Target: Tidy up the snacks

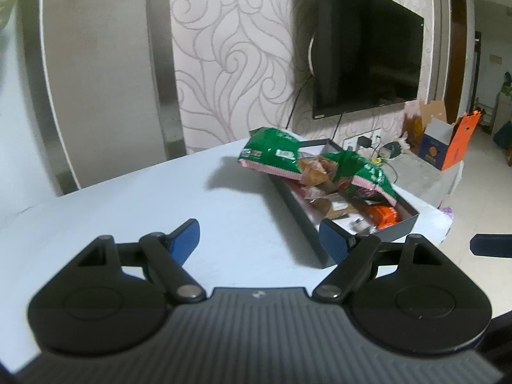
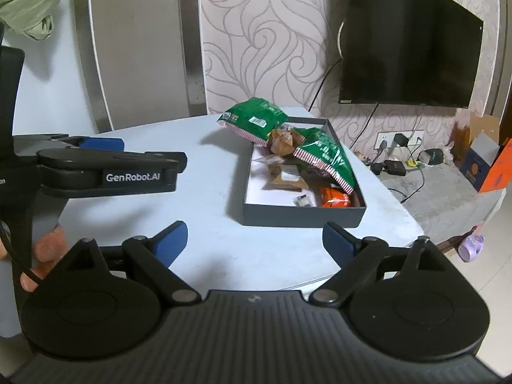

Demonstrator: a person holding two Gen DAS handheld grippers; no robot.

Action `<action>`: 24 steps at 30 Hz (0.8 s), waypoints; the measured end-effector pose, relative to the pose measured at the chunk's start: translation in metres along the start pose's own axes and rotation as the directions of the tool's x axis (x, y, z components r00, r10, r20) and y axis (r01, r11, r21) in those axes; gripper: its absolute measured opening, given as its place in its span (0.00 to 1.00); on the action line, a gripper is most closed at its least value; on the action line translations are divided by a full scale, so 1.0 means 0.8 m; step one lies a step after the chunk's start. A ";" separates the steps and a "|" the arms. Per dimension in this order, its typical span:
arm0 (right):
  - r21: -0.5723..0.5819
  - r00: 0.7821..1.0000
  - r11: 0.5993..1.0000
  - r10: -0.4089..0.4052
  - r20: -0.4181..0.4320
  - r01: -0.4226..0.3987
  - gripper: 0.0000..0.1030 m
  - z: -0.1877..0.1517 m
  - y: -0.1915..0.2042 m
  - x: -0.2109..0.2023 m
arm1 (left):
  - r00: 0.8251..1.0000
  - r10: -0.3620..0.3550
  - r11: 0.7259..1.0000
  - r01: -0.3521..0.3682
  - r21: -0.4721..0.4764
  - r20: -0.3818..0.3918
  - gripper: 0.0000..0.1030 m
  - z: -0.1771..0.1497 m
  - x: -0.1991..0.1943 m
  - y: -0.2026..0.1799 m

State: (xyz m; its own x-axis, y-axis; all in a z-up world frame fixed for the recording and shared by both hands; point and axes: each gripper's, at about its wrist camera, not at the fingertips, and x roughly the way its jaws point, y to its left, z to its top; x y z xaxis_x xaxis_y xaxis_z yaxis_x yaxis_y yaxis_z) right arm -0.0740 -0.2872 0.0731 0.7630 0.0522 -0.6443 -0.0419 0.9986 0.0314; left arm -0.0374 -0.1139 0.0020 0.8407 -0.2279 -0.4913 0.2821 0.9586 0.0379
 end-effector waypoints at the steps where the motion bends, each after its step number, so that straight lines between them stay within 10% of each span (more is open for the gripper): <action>1: 0.001 1.000 1.000 0.004 -0.002 -0.004 0.91 -0.001 0.002 0.001 | 1.000 0.005 1.000 -0.005 -0.002 -0.005 0.81 -0.001 -0.001 0.002; 10: -0.017 0.999 0.999 0.032 -0.008 -0.032 0.91 0.001 0.025 0.011 | 0.990 0.135 0.990 -0.134 0.047 -0.032 0.81 -0.005 0.008 0.017; 24: -0.045 0.999 0.998 0.051 -0.014 -0.052 0.92 0.012 0.045 0.028 | 0.992 0.121 0.993 -0.121 -0.008 -0.024 0.81 0.003 0.013 0.042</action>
State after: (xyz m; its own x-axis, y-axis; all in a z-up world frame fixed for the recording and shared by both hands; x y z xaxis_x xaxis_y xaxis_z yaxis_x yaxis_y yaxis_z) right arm -0.0521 -0.2502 0.0675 0.7506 0.1031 -0.6527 -0.1102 0.9934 0.0302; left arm -0.0182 -0.0846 0.0003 0.8571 -0.1064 -0.5041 0.1748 0.9805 0.0902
